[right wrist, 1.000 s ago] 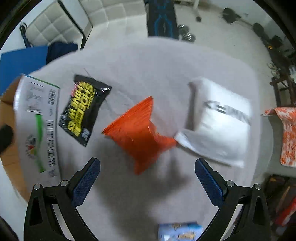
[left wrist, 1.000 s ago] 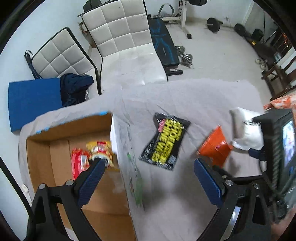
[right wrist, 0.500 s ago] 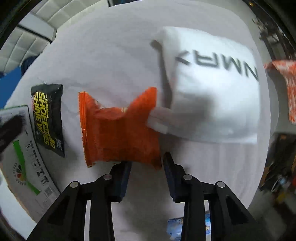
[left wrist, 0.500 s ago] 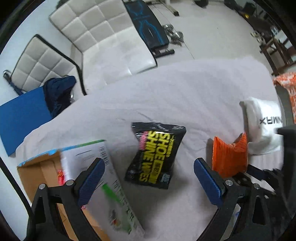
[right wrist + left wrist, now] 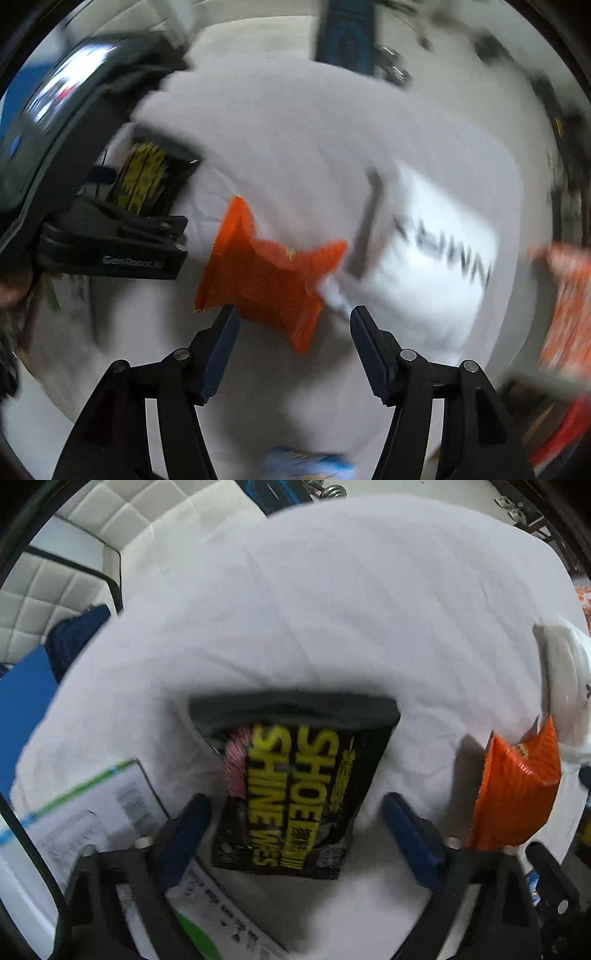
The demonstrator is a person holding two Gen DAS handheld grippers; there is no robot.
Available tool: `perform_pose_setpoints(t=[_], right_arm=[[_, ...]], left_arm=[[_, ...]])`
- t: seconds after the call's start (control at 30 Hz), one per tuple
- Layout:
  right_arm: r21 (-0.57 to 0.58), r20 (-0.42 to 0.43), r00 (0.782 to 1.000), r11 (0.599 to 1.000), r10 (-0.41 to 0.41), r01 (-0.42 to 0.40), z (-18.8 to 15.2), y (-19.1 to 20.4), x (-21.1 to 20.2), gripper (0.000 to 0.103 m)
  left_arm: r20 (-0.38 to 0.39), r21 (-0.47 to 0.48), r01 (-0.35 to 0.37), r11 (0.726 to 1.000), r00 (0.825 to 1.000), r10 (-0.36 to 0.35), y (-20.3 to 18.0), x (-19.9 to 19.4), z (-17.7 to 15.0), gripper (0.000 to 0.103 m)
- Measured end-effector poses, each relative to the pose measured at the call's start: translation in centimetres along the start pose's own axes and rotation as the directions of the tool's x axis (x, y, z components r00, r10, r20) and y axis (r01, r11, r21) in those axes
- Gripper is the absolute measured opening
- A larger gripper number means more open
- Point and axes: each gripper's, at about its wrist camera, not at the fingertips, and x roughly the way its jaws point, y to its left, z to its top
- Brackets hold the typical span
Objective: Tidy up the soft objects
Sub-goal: 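Grasp the orange packet with the right tool while the left tool grasps the black wipes pack, then lift both packets and carry them over the cardboard box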
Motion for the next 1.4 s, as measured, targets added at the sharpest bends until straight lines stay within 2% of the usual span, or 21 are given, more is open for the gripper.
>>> perform_pose_setpoints(t=[0.07, 0.1, 0.27, 0.4, 0.53, 0.63, 0.67, 0.73, 0.8, 0.87, 0.9, 1.0, 1.13, 1.23, 1.27, 1.33, 1.37, 1.4], right_arm=[[-0.131, -0.019, 0.999, 0.99, -0.046, 0.043, 0.8, 1.1, 0.6, 0.066], [-0.189, -0.036, 0.998, 0.981, -0.052, 0.044, 1.0, 1.6, 1.1, 0.065], [-0.311, -0.058, 0.997, 0.95, -0.053, 0.033, 2.2, 3.1, 2.1, 0.072], [-0.321, -0.094, 0.996, 0.947, -0.005, -0.026, 2.6, 3.9, 2.6, 0.072], [-0.306, -0.12, 0.992, 0.95, 0.029, -0.064, 2.9, 4.3, 3.1, 0.071], [-0.239, -0.172, 0.983, 0.965, 0.064, -0.105, 2.7, 2.4, 3.7, 0.07], [-0.215, -0.189, 0.98, 0.971, 0.068, -0.108, 2.3, 1.9, 3.8, 0.069], [-0.189, -0.21, 0.978, 0.981, 0.009, -0.049, 1.3, 1.0, 4.3, 0.069], [-0.125, -0.191, 0.981, 0.992, -0.02, -0.004, 0.7, -0.3, 4.4, 0.069], [-0.038, -0.106, 0.994, 0.999, 0.034, -0.039, 0.5, -1.7, 3.5, 0.069], [-0.041, -0.065, 0.997, 0.998, 0.039, -0.041, 0.4, -1.8, 2.9, 0.069], [-0.177, 0.014, 0.998, 0.982, -0.061, 0.062, 0.7, 0.0, 2.0, 0.07], [-0.366, 0.004, 0.987, 0.918, -0.161, 0.151, 1.2, 2.6, 3.5, 0.07], [-0.354, -0.034, 0.993, 0.931, -0.111, 0.092, 2.4, 1.8, 4.2, 0.07], [-0.34, -0.039, 0.996, 0.938, -0.078, 0.06, 2.7, 1.1, 4.3, 0.068], [-0.311, -0.044, 0.997, 0.949, -0.066, 0.049, 3.3, -0.4, 4.8, 0.053], [-0.269, -0.058, 0.997, 0.963, -0.043, 0.026, 3.8, -1.2, 4.9, 0.038], [-0.219, -0.074, 0.997, 0.976, -0.023, 0.006, 4.0, -1.8, 5.0, 0.036]], left_arm=[[0.032, -0.027, 0.06, 0.998, 0.998, -0.059, 0.3, -0.1, -0.7, 0.064], [0.036, -0.041, 0.08, 0.996, 0.996, -0.079, 0.4, 0.0, -1.0, 0.06], [0.051, -0.083, 0.108, 0.991, 0.993, -0.104, 0.5, 0.2, -2.6, 0.057], [0.058, -0.118, 0.133, 0.984, 0.99, -0.127, 1.7, 0.5, -3.4, 0.057], [0.059, -0.12, 0.121, 0.985, 0.992, -0.114, 1.7, 1.1, -4.2, 0.057], [0.061, -0.106, 0.1, 0.989, 0.994, -0.094, 1.1, 1.1, -5.1, 0.057], [0.065, -0.102, 0.097, 0.99, 0.994, -0.091, 0.7, 1.0, -5.0, 0.057], [0.068, -0.118, 0.126, 0.985, 0.991, -0.119, 0.0, 1.0, -4.8, 0.057], [0.068, -0.141, 0.164, 0.976, 0.985, -0.156, 0.1, 1.3, -5.4, 0.057], [0.074, -0.16, 0.196, 0.967, 0.98, -0.187, 0.1, 1.5, -5.9, 0.057], [0.077, -0.162, 0.205, 0.965, 0.978, -0.195, 0.0, 1.6, -6.1, 0.057], [0.079, -0.159, 0.204, 0.966, 0.978, -0.193, 0.3, 2.0, -6.6, 0.057], [0.08, -0.176, 0.206, 0.963, 0.978, -0.194, 0.8, 2.3, -6.9, 0.057], [0.081, -0.179, 0.209, 0.961, 0.977, -0.198, 0.8, 1.9, -7.1, 0.057], [0.083, -0.178, 0.205, 0.962, 0.978, -0.193, 0.7, 2.0, -7.3, 0.057], [0.086, -0.181, 0.204, 0.962, 0.978, -0.192, 0.7, 2.0, -7.4, 0.057], [0.088, -0.176, 0.199, 0.964, 0.979, -0.186, 0.7, 2.1, -7.6, 0.057], [0.091, -0.173, 0.197, 0.965, 0.979, -0.183, 0.5, 2.1, -7.7, 0.057]])
